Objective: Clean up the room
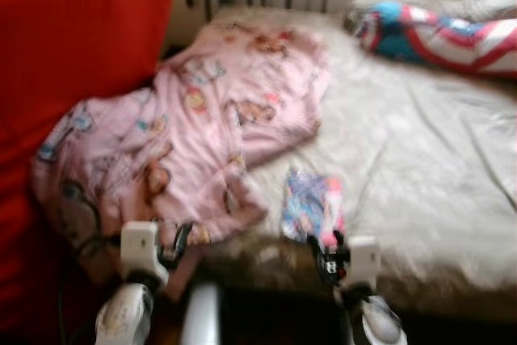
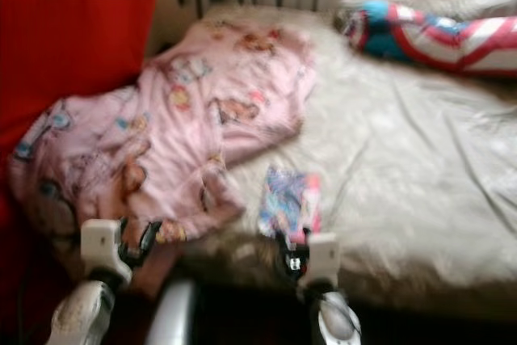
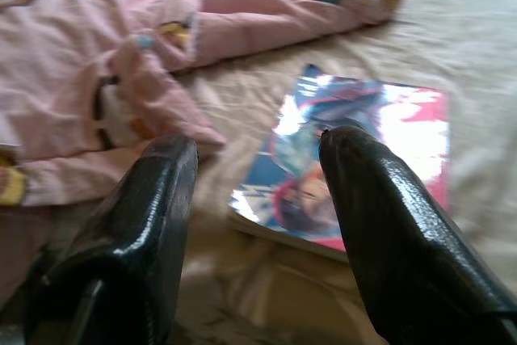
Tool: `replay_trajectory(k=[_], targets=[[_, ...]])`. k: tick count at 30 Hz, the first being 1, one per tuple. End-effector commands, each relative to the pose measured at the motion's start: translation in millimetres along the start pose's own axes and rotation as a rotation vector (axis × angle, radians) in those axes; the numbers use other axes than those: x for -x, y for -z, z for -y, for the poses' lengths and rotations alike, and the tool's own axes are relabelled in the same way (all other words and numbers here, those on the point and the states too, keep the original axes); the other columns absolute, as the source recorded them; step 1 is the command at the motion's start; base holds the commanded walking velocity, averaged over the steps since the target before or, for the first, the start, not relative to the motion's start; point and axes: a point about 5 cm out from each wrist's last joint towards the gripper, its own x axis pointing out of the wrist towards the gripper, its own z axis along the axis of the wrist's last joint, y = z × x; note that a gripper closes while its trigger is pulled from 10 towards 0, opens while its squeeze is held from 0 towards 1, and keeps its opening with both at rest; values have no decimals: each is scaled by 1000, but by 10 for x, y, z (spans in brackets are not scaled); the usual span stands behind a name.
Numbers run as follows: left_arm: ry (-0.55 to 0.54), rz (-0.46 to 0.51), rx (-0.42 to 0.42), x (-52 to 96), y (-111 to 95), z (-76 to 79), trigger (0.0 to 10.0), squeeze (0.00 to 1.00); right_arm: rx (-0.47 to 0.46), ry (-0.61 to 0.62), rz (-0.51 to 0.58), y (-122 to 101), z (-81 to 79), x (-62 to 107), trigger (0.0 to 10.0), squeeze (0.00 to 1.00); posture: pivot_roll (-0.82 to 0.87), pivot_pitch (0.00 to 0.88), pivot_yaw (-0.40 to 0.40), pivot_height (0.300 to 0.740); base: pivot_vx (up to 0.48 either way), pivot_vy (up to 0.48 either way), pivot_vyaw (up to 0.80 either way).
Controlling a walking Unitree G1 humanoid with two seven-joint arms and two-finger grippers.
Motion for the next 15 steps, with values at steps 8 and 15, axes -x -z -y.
replay_trajectory(k=[8, 15], targets=[[17, -6, 3, -3, 2, 39, 10000, 0, -24, 12, -18, 38, 16, 8, 10000, 0, -20, 70, -52, 562, 61, 0, 0], [18, -3, 5, -3, -2, 41, 10000, 0, -28, 12, -13, 36, 26, -7, 10000, 0, -19, 69, -54, 562, 265, 0, 0]])
